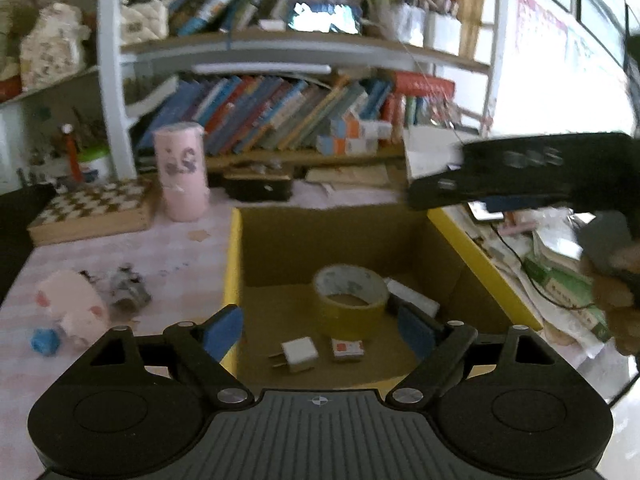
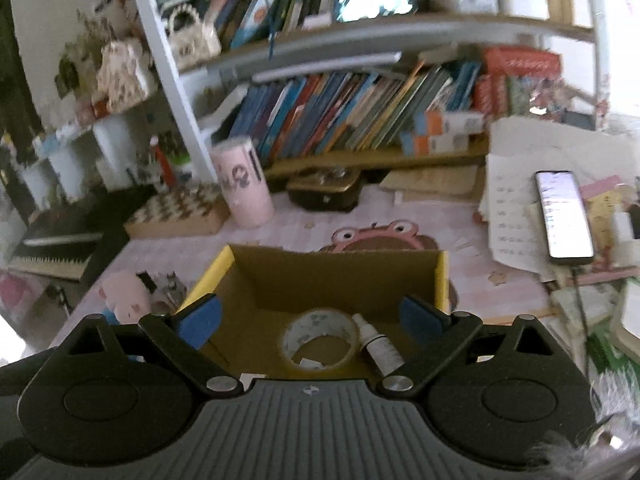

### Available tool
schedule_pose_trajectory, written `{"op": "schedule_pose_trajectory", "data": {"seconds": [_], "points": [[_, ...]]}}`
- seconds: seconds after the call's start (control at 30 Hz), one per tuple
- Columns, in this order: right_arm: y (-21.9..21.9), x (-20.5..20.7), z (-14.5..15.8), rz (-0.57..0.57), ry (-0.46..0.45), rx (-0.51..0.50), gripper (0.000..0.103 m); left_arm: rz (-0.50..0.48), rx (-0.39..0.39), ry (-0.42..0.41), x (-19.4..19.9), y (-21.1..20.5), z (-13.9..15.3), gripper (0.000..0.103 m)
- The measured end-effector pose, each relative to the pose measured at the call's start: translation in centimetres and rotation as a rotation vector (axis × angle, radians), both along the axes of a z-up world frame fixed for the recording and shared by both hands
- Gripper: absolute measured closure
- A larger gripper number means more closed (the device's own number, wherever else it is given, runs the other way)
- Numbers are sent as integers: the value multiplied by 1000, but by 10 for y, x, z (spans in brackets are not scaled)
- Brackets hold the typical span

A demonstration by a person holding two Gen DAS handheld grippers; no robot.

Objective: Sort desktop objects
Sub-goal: 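Lower both held items into the yellow box and open both tools, then lift both tools out of the box and withdraw from it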

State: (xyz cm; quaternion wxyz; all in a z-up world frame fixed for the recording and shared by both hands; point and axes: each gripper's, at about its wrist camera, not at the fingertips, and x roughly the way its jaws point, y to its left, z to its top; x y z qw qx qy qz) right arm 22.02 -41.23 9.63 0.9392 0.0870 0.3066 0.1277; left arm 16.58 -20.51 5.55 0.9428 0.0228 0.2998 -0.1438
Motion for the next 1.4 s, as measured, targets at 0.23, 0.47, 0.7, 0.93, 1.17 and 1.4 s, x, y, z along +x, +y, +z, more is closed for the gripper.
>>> {"op": "schedule_pose_trajectory", "data": {"seconds": [0.23,0.47,0.7,0.93,1.17,1.4], "points": [[-5,-52,8,-108,-92,-30,7,99,-43,-35,-23,38,9,11],[11,-94,-3,-183,-123,-92,7,155,-44,-20,-44,76,3,10],[44,-132,-24,-225,-83,-120,7,174,-47,12,-66,107,-7,9],[84,-168,-41,-266,-46,-127,7,171,-29,52,-91,134,-22,9],[123,-198,-57,-281,-4,-135,12,178,-14,73,-116,161,-34,9],[162,-218,-69,-270,23,-137,19,172,5,71,-133,183,-39,9]]}}
